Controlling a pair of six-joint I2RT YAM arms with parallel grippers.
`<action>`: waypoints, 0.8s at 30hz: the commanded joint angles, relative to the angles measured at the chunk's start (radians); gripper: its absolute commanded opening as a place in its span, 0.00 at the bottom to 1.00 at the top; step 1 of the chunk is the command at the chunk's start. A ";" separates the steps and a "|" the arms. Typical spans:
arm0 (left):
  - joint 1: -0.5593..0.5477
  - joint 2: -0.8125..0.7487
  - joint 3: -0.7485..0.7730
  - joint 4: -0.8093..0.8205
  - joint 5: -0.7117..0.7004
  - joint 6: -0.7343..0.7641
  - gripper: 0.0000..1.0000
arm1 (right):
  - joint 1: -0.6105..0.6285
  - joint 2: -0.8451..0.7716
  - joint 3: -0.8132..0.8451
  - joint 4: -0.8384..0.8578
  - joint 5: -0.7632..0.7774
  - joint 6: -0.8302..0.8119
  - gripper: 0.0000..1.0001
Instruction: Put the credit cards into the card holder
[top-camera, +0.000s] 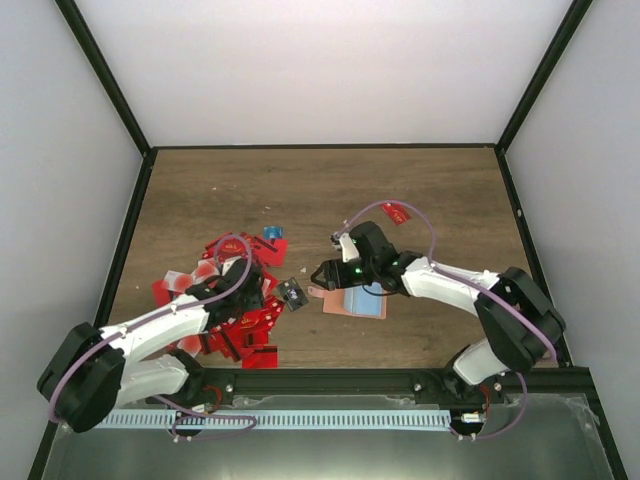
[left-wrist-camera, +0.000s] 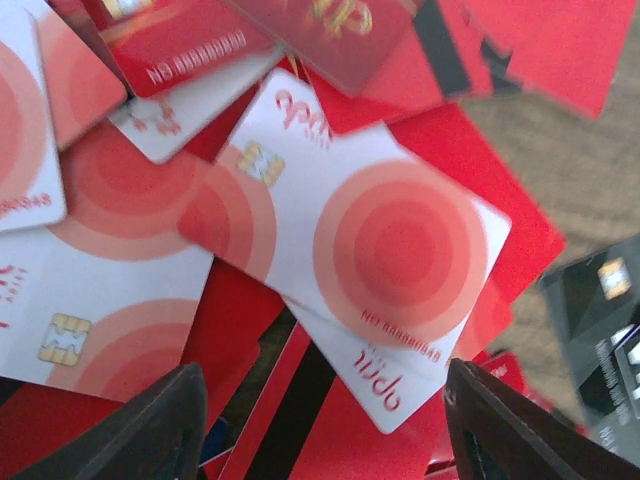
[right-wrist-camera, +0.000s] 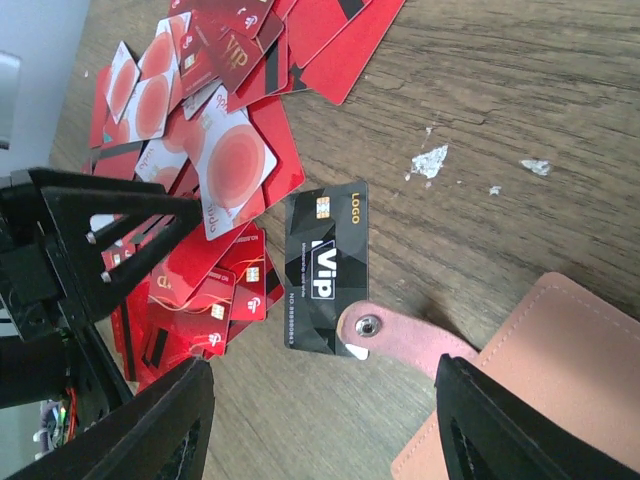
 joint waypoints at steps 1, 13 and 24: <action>0.003 0.051 0.024 -0.047 0.085 0.032 0.70 | 0.006 0.051 0.049 0.034 -0.036 -0.033 0.63; -0.074 0.223 0.087 -0.076 0.034 0.084 0.78 | 0.006 0.059 0.025 0.027 -0.048 -0.066 0.63; -0.140 0.272 0.087 -0.122 0.022 0.029 0.71 | 0.006 -0.014 -0.017 0.013 -0.043 -0.066 0.63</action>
